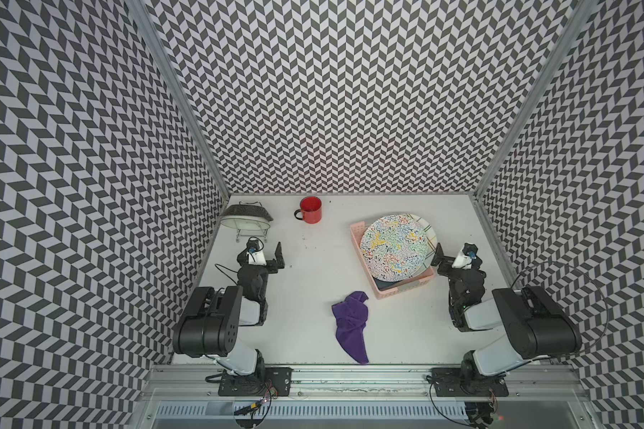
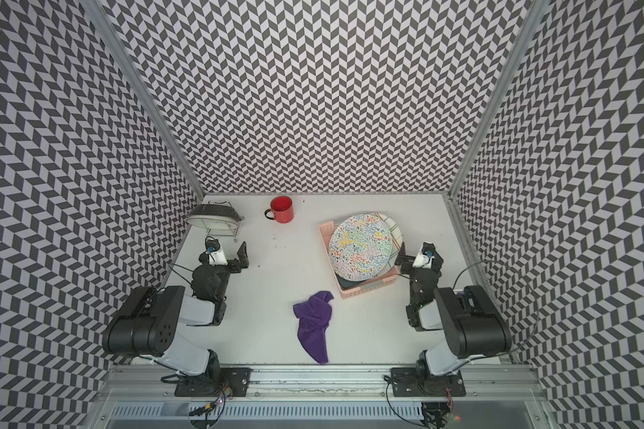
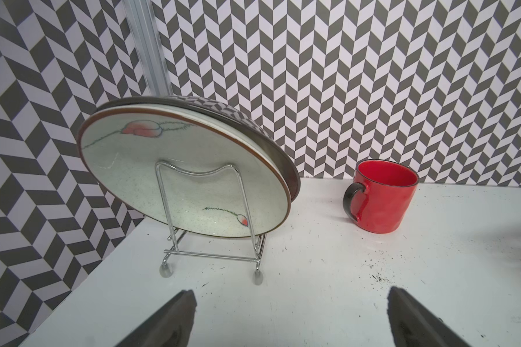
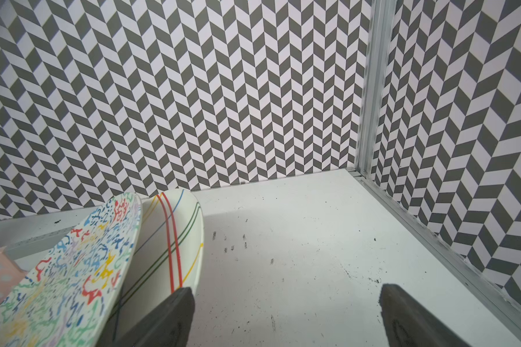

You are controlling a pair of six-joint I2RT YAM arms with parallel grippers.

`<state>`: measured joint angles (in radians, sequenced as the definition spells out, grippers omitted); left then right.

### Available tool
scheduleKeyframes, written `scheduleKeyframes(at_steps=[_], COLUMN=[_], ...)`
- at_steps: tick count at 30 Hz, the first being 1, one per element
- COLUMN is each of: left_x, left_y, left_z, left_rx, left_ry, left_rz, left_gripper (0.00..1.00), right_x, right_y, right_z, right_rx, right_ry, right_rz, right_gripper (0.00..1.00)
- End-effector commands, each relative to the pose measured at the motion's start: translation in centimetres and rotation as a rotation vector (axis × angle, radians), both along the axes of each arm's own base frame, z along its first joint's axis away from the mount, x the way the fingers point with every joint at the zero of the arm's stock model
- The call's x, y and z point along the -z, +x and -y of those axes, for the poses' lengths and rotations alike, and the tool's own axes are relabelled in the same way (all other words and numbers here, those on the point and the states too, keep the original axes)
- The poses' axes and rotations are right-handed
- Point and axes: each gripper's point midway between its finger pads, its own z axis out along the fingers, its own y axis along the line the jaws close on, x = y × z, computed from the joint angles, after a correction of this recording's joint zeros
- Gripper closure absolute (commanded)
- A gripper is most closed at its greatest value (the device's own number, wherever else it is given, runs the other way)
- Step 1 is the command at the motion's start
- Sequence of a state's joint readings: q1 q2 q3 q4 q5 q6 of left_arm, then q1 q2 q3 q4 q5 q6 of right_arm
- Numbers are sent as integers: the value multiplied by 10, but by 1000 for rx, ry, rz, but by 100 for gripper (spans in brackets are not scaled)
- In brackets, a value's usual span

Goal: Wipe the wet plate dry
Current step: Pick up the plate from the bin.

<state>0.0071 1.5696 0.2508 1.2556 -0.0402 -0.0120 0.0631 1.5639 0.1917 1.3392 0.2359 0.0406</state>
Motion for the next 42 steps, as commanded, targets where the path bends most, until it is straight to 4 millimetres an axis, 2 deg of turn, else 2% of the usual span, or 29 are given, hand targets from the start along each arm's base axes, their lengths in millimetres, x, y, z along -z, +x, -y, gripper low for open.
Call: scheduleKeyframes(at_steps=[1,9,12,13,14,15,16,17,20,22,24,26,30,33,35,38,42], left_x=[-8,-9,-11,-14,-18,-22,-31,-38,-57,-73,-82,-88,-88,-79,-72,-60,-42], left_y=[1,0,-1,-3,-5,-7,-9,-11,-13,-11,-11,-13,-27,-39,-45,-47,-48], left_z=[1,1,-7,-13,-18,-22,-24,-27,-37,-32,-13,20,108,167,196,225,258], left_rx=[-2,1,-42,-78,-106,-130,-148,-166,-261,-288,-265,-187,65,244,338,412,504], left_ry=[13,12,-10,-21,-30,-34,-35,-39,-180,-342,-526,-665,-797,-801,-785,-769,-705], left_rz=[31,32,41,49,56,56,67,70,31,-13,-84,-170,-332,-447,-501,-562,-641], left_gripper=[0,0,0,0,0,0,0,0,0,0,0,0,0,0,4,15,24], right_x=[-13,-15,-8,-17,-39,-49,-67,-77,-105,-116,-115,-109,-90,-76,-67,-66,-65], right_y=[1,2,2,1,5,4,3,1,2,0,-6,-15,-31,-31,-24,0,30], right_z=[-1,-1,4,4,5,4,3,3,-16,-34,-59,-91,-133,-153,-158,-152,-124], right_rx=[1,-2,27,31,40,34,31,28,-73,-155,-260,-410,-557,-577,-543,-474,-301], right_ry=[-9,-6,8,8,6,2,36,83,235,363,470,520,507,416,361,321,282], right_rz=[54,57,7,30,78,80,112,97,8,-89,-227,-381,-652,-782,-823,-807,-776], right_gripper=[0,0,0,0,0,0,1,3,11,20,25,31,40,41,41,28,17])
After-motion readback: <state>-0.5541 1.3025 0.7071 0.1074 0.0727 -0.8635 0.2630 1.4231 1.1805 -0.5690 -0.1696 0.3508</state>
